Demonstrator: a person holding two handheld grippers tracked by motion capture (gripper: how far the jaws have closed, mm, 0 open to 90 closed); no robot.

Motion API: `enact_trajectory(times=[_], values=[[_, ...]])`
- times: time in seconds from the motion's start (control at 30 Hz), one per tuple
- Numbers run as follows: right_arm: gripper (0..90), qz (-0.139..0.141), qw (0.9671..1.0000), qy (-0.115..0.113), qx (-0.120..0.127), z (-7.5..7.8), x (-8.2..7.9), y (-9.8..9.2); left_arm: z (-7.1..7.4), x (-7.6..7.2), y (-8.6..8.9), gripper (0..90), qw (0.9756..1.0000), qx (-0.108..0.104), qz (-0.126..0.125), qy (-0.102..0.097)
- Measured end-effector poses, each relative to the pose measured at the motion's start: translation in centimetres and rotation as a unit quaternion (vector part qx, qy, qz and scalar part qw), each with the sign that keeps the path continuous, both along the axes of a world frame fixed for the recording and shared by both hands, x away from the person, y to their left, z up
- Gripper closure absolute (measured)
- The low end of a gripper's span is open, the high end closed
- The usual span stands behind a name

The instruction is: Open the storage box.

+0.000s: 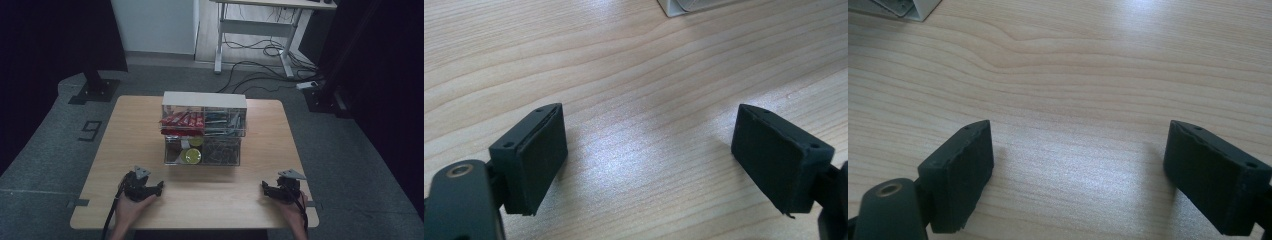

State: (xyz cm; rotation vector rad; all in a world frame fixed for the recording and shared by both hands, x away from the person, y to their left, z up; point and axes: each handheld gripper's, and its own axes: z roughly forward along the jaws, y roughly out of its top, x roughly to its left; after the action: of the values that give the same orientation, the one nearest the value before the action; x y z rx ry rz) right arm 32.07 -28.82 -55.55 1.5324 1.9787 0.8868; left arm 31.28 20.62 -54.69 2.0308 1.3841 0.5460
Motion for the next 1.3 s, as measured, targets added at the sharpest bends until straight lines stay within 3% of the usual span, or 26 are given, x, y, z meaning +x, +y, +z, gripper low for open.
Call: enact_trajectory(times=[0.4, 0.9, 1.13, 1.3], values=[[13.5, 0.0, 1.0, -0.001, 0.0, 0.0, 0.0, 0.0, 0.0, 0.0, 0.2, 15.5, 1.0, -0.001, -0.005, -0.001], [14.5, 0.001, 1.0, -0.002, 0.0, 0.0, -0.1, 0.1, 0.1, -0.4, 0.9, 29.6, 0.9999, -0.005, 0.0, -0.014], [14.7, 0.001, 1.0, -0.002, 0.001, 0.0, -0.1, 0.1, 1.7, -1.2, 1.2, 32.0, 0.9987, -0.022, -0.002, -0.045], [14.9, 0.001, 1.0, -0.002, 0.0, 0.0, -0.2, 0.1, 2.7, -1.6, 1.6, 38.1, 0.9983, -0.035, 0.014, -0.044]])
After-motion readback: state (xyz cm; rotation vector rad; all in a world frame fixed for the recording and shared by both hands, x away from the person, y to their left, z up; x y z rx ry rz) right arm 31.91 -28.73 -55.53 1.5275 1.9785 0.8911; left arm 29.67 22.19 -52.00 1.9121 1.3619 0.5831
